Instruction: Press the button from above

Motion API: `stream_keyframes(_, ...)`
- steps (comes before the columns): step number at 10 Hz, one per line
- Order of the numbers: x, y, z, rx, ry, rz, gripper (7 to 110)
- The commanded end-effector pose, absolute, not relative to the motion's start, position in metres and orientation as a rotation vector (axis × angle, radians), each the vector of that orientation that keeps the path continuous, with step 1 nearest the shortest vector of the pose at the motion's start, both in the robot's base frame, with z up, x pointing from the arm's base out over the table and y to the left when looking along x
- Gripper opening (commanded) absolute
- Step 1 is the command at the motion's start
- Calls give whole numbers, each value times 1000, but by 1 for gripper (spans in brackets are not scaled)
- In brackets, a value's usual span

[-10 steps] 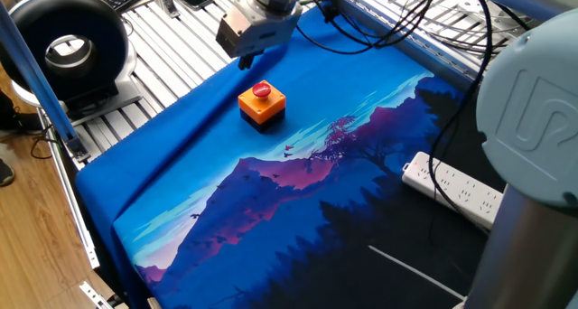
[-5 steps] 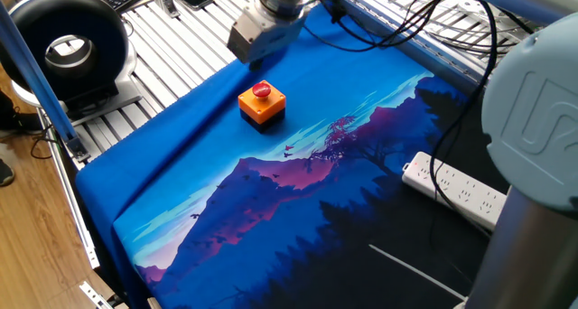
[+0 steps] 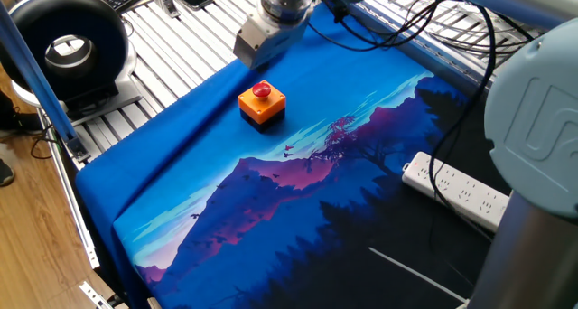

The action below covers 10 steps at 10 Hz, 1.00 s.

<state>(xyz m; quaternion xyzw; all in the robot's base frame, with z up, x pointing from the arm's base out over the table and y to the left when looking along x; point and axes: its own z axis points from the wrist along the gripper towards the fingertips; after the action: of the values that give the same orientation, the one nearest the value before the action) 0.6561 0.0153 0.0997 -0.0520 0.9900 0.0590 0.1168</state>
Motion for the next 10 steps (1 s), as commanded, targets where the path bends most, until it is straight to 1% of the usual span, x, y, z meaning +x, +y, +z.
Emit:
stream_keyframes(1, 658, 27, 94, -112, 2886, 187, 7)
stream_keyframes(7, 663, 35, 83, -101, 2832, 228, 7)
stream_keyframes(10, 656, 36, 81, -100, 2820, 251, 7)
